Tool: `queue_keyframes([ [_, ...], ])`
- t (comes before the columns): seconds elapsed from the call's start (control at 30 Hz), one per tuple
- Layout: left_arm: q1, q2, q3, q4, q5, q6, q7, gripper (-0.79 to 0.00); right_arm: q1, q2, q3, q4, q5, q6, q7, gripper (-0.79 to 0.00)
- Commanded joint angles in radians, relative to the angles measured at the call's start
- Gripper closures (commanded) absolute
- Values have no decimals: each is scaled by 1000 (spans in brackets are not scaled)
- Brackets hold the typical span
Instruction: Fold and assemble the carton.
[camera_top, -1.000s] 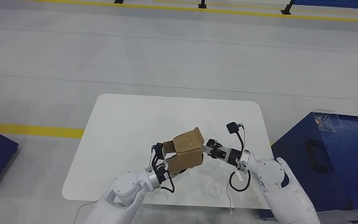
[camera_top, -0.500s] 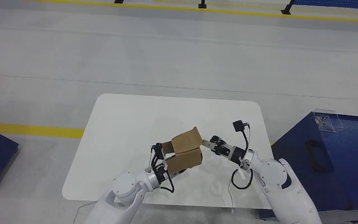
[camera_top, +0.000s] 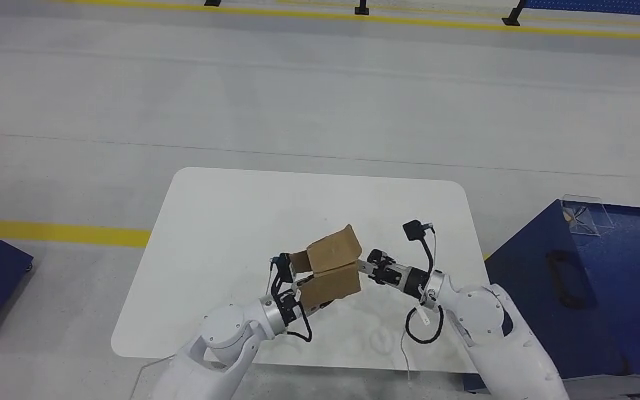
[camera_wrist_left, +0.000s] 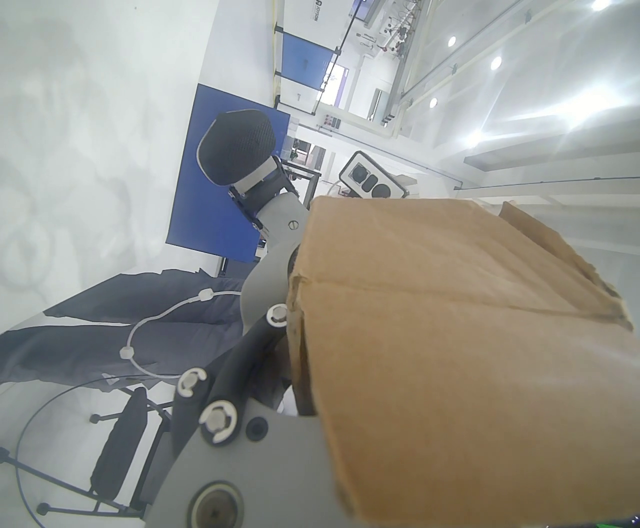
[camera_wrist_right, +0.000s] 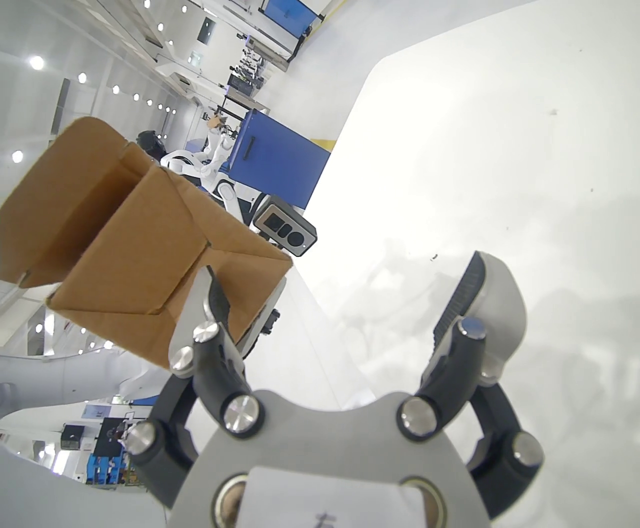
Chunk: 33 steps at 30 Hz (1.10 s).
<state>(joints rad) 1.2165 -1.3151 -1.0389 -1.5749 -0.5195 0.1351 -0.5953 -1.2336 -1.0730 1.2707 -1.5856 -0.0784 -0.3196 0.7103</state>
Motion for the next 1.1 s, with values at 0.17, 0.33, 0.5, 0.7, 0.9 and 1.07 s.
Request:
queue_keyframes([
  [0.17,-6,-2,0,16,-12,-8,-2,0,-14,6,91,24,30,-55,-120,-785],
  [0.33,-12,-3,4,29,-18,-13,-5,0,-87,9,207,-12,-46,-80,-392,-785],
  [0.5,-24,-5,13,39,-16,9,0,0,-168,10,287,-82,-147,-62,-561,-785],
  [0.7,-24,-5,13,39,-16,9,0,0,-171,11,289,-87,-152,-62,-559,-785],
  [0.9,-24,-5,13,39,-16,9,0,0,-171,11,289,-87,-152,-62,-559,-785],
  [1.07,-18,-5,3,-12,-13,54,69,0,-171,11,289,-87,-152,-62,-559,-785],
])
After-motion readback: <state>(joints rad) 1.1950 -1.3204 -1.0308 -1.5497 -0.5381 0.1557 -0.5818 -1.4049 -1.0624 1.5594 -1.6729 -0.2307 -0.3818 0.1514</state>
